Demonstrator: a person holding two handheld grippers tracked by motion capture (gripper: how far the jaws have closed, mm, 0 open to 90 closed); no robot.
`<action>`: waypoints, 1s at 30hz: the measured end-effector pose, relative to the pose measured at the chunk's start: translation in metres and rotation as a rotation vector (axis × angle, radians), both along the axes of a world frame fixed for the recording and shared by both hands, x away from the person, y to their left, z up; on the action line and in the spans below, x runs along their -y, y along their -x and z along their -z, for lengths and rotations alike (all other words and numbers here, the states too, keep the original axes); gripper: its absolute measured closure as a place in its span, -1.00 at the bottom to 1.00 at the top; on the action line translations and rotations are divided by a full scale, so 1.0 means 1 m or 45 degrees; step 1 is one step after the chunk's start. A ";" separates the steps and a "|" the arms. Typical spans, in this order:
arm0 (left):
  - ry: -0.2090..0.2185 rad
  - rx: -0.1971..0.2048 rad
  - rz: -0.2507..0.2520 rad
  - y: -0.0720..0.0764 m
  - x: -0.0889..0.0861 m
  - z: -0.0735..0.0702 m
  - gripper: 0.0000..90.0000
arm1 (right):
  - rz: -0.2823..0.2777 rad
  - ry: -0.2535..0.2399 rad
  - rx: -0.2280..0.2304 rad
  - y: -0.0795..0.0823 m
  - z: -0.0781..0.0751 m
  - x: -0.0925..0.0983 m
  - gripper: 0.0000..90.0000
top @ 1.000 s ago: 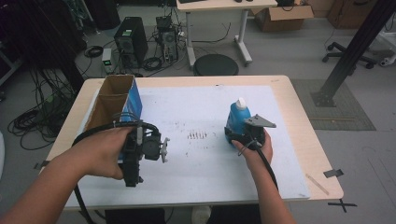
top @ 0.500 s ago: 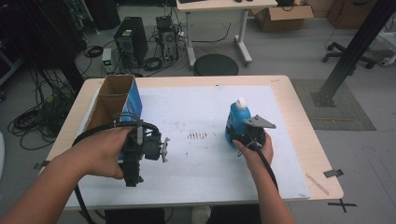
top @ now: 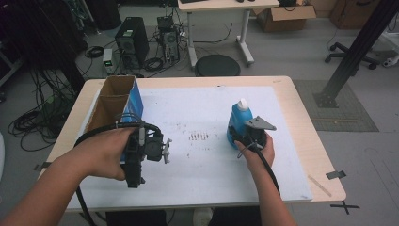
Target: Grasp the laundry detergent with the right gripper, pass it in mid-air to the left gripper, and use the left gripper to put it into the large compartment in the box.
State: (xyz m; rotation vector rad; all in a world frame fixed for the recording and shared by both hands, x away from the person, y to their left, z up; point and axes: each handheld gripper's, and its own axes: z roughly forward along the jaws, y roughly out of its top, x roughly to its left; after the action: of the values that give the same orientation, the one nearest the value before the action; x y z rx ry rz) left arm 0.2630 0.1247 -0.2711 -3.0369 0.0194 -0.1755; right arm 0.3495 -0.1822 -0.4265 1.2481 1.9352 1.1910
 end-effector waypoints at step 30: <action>0.015 0.032 0.015 -0.006 0.010 -0.018 -0.99 | -0.303 -0.019 0.076 0.016 -0.053 0.012 0.01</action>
State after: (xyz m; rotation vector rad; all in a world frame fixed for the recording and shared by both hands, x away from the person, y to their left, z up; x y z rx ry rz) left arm 0.2694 0.1150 -0.2534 -3.0469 0.0343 -0.2153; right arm 0.3332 -0.1941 -0.3737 0.9976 2.0764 1.3456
